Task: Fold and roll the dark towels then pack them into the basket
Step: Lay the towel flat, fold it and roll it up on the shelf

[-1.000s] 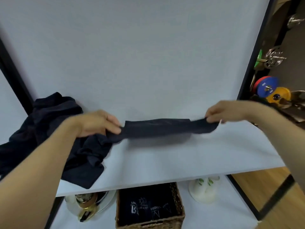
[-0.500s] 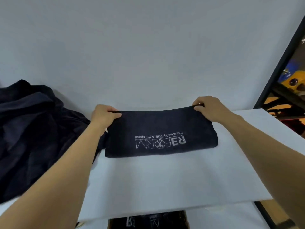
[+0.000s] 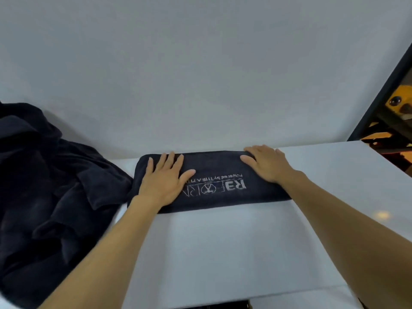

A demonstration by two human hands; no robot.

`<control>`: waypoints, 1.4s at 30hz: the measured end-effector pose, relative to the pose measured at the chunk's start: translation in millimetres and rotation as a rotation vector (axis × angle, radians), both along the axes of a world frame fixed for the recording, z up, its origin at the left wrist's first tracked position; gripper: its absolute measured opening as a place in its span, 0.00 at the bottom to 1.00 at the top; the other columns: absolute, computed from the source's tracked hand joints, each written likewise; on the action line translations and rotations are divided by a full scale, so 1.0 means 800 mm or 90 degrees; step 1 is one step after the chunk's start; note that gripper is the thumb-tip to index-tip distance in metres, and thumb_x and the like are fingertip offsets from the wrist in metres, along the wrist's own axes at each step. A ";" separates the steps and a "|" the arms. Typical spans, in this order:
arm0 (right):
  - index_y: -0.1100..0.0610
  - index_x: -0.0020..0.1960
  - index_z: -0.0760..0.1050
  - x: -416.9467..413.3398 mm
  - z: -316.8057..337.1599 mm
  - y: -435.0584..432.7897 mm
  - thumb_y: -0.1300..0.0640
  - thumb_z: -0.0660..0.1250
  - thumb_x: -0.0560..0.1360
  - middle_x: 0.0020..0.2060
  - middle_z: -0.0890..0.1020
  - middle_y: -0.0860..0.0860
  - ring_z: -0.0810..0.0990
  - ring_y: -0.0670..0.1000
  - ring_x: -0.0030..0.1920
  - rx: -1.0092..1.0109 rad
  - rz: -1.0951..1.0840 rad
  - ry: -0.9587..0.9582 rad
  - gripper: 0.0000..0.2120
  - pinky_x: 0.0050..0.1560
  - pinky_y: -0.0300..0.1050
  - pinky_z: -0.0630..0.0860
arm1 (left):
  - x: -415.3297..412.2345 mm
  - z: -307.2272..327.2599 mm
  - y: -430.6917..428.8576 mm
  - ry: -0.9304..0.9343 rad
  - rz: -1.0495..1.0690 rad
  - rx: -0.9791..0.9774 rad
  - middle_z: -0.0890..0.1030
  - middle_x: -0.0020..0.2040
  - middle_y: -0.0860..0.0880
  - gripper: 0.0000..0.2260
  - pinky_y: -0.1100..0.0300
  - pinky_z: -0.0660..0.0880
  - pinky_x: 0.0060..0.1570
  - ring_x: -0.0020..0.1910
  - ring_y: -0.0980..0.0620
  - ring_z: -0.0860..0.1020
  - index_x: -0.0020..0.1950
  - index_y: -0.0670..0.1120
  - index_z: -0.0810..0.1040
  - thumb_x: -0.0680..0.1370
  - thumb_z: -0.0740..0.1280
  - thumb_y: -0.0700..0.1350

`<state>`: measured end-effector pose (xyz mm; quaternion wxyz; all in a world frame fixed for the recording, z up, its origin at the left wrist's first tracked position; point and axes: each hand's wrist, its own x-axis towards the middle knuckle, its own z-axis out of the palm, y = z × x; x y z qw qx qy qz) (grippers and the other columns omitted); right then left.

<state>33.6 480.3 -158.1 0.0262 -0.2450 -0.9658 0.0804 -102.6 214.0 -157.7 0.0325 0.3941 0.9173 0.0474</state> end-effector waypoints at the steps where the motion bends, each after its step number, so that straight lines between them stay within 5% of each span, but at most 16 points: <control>1: 0.48 0.68 0.69 0.005 0.003 0.003 0.37 0.51 0.80 0.67 0.74 0.49 0.71 0.54 0.66 -0.037 -0.017 0.030 0.24 0.66 0.57 0.65 | 0.013 0.001 -0.008 -0.006 -0.041 0.018 0.50 0.80 0.49 0.40 0.46 0.40 0.76 0.79 0.49 0.47 0.80 0.52 0.53 0.74 0.37 0.72; 3: 0.52 0.63 0.71 0.013 0.012 0.000 0.41 0.58 0.79 0.60 0.78 0.50 0.75 0.55 0.60 -0.114 -0.046 0.079 0.19 0.60 0.52 0.68 | 0.055 -0.001 -0.027 0.024 -0.157 0.041 0.60 0.78 0.51 0.42 0.49 0.48 0.77 0.78 0.49 0.57 0.77 0.53 0.63 0.71 0.41 0.76; 6: 0.55 0.55 0.71 0.026 0.037 -0.010 0.48 0.66 0.77 0.54 0.78 0.52 0.76 0.54 0.53 -0.198 -0.073 0.085 0.13 0.54 0.50 0.71 | 0.076 -0.012 -0.056 0.209 -0.237 0.170 0.83 0.57 0.53 0.19 0.53 0.77 0.59 0.56 0.51 0.82 0.55 0.52 0.84 0.78 0.57 0.57; 8: 0.58 0.55 0.72 0.048 0.062 -0.026 0.53 0.70 0.75 0.52 0.78 0.54 0.75 0.53 0.50 -0.273 -0.105 0.069 0.13 0.49 0.47 0.71 | 0.065 -0.010 -0.073 0.226 -0.207 0.202 0.84 0.42 0.53 0.13 0.53 0.81 0.46 0.41 0.48 0.83 0.45 0.51 0.84 0.75 0.59 0.44; 10: 0.60 0.56 0.74 0.085 0.087 -0.055 0.57 0.71 0.74 0.49 0.78 0.54 0.77 0.53 0.47 -0.398 -0.130 0.002 0.13 0.45 0.45 0.74 | 0.054 0.000 -0.085 0.236 -0.142 0.178 0.80 0.36 0.53 0.14 0.53 0.78 0.44 0.37 0.48 0.79 0.44 0.50 0.82 0.71 0.58 0.37; 14: 0.58 0.54 0.79 0.161 0.091 -0.138 0.55 0.72 0.74 0.43 0.84 0.54 0.81 0.49 0.36 -0.606 -0.062 -0.178 0.10 0.32 0.38 0.75 | 0.066 0.012 -0.085 0.051 0.169 0.326 0.80 0.56 0.46 0.16 0.51 0.73 0.52 0.56 0.43 0.76 0.60 0.49 0.79 0.77 0.61 0.35; 16: 0.60 0.47 0.80 0.181 0.077 -0.172 0.51 0.69 0.76 0.33 0.78 0.53 0.74 0.49 0.29 -0.599 -0.071 -0.111 0.11 0.29 0.37 0.71 | 0.092 0.007 -0.079 -0.100 0.192 0.408 0.76 0.64 0.45 0.14 0.53 0.70 0.62 0.63 0.45 0.73 0.65 0.46 0.75 0.79 0.65 0.44; 19: 0.64 0.45 0.77 0.198 0.058 -0.198 0.47 0.65 0.78 0.31 0.73 0.53 0.71 0.49 0.30 -0.515 -0.130 0.004 0.18 0.31 0.40 0.72 | 0.148 -0.012 -0.084 -0.186 0.126 0.352 0.63 0.76 0.45 0.19 0.49 0.63 0.72 0.74 0.46 0.64 0.69 0.51 0.71 0.79 0.65 0.51; 23: 0.61 0.44 0.74 0.213 0.054 -0.222 0.51 0.68 0.74 0.41 0.81 0.55 0.79 0.55 0.39 -0.382 -0.180 0.121 0.12 0.43 0.51 0.78 | 0.222 -0.016 -0.117 -0.151 0.119 0.417 0.58 0.78 0.50 0.16 0.52 0.65 0.70 0.73 0.47 0.64 0.68 0.53 0.71 0.80 0.64 0.51; 26: 0.58 0.52 0.71 0.223 0.054 -0.243 0.57 0.69 0.74 0.46 0.79 0.53 0.79 0.51 0.39 -0.498 -0.203 0.188 0.10 0.34 0.42 0.76 | 0.277 -0.009 -0.133 -0.186 0.109 0.482 0.62 0.73 0.55 0.15 0.55 0.66 0.68 0.70 0.51 0.66 0.64 0.55 0.74 0.77 0.68 0.52; 29: 0.55 0.62 0.68 0.235 0.048 -0.256 0.59 0.71 0.74 0.46 0.82 0.55 0.79 0.49 0.31 -0.649 -0.248 0.279 0.19 0.32 0.40 0.74 | 0.314 -0.010 -0.149 -0.217 0.101 0.548 0.61 0.71 0.60 0.19 0.61 0.71 0.62 0.67 0.57 0.67 0.64 0.57 0.73 0.74 0.72 0.52; 32: 0.52 0.69 0.66 0.244 0.042 -0.271 0.61 0.71 0.75 0.45 0.83 0.58 0.78 0.51 0.30 -0.758 -0.241 0.280 0.26 0.31 0.41 0.75 | 0.318 -0.029 -0.167 -0.099 -0.052 0.438 0.59 0.75 0.55 0.28 0.68 0.67 0.61 0.69 0.54 0.63 0.66 0.55 0.72 0.69 0.78 0.44; 34: 0.52 0.71 0.65 0.250 0.043 -0.279 0.61 0.70 0.75 0.42 0.83 0.58 0.76 0.51 0.29 -0.780 -0.227 0.261 0.27 0.29 0.42 0.74 | 0.307 -0.039 -0.174 0.053 -0.135 0.327 0.69 0.72 0.49 0.31 0.63 0.76 0.51 0.64 0.47 0.67 0.64 0.50 0.76 0.63 0.79 0.34; 37: 0.52 0.69 0.68 0.258 0.045 -0.276 0.58 0.69 0.76 0.36 0.82 0.55 0.76 0.49 0.28 -0.684 -0.198 0.203 0.23 0.31 0.43 0.75 | 0.279 -0.037 -0.185 0.170 -0.165 0.348 0.82 0.55 0.50 0.25 0.57 0.79 0.40 0.50 0.49 0.69 0.56 0.45 0.82 0.62 0.77 0.28; 39: 0.50 0.66 0.72 0.262 0.040 -0.272 0.51 0.69 0.76 0.43 0.82 0.50 0.79 0.49 0.38 -0.380 -0.150 0.164 0.19 0.42 0.45 0.77 | 0.265 -0.022 -0.190 0.128 -0.147 0.399 0.83 0.48 0.54 0.18 0.56 0.78 0.41 0.49 0.51 0.69 0.54 0.46 0.83 0.67 0.75 0.31; 42: 0.47 0.62 0.77 0.266 0.034 -0.285 0.44 0.69 0.74 0.56 0.75 0.45 0.76 0.47 0.57 -0.145 0.016 0.375 0.18 0.58 0.43 0.71 | 0.253 0.008 -0.190 -0.041 -0.094 0.428 0.75 0.44 0.57 0.10 0.64 0.72 0.49 0.50 0.54 0.73 0.56 0.51 0.82 0.76 0.71 0.46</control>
